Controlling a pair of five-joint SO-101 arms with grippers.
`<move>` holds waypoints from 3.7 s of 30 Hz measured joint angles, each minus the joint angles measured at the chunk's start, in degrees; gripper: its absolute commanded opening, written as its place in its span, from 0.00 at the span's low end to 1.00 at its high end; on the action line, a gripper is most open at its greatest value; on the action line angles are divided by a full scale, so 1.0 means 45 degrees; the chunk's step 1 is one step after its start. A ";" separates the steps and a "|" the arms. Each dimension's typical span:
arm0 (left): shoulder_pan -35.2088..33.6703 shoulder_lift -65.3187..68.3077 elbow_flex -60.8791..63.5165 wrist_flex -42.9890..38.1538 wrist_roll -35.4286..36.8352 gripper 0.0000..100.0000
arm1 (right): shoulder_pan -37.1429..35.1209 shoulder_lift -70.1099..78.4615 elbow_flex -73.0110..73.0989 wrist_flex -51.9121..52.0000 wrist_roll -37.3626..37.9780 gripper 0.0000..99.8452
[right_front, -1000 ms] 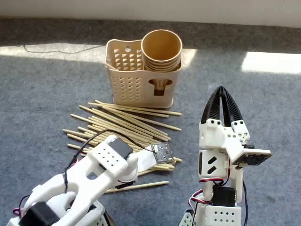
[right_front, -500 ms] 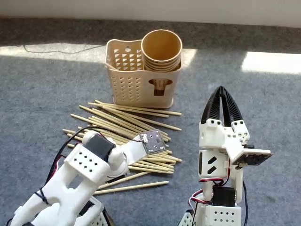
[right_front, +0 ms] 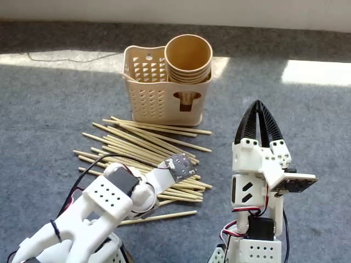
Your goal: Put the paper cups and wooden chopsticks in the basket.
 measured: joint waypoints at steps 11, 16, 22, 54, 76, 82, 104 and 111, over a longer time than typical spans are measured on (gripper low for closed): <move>0.0313 0.0821 0.0860 -0.1485 0.0527 0.12 | 0.0000 0.0000 0.0000 0.0000 0.0000 0.01; 0.0371 0.2716 0.0625 -0.2051 0.0567 0.09 | 0.0000 0.0000 0.0000 0.0000 0.0000 0.01; 0.0410 0.4513 -0.0352 -0.2032 0.0567 0.03 | 0.0000 0.0000 0.0000 0.0000 0.0000 0.01; -0.0742 0.2969 -0.5314 0.5587 -0.5802 0.01 | 0.0000 0.0000 0.0000 0.0000 0.0000 0.01; -0.3790 0.2969 -1.0725 0.6037 -0.4103 0.01 | 0.0000 0.0000 0.0000 0.0000 0.0000 0.01; -0.3810 0.2969 -1.2093 0.6330 -0.3634 0.01 | 0.0000 0.0000 0.0000 0.0000 0.0000 0.01; -0.3810 0.2969 -1.7035 0.6388 -0.0078 0.01 | 0.0000 0.0000 0.0000 0.0000 0.0000 0.01; -0.3810 0.2969 -1.7797 0.5783 0.1621 0.01 | 0.0000 0.0000 0.0000 0.0000 0.0000 0.01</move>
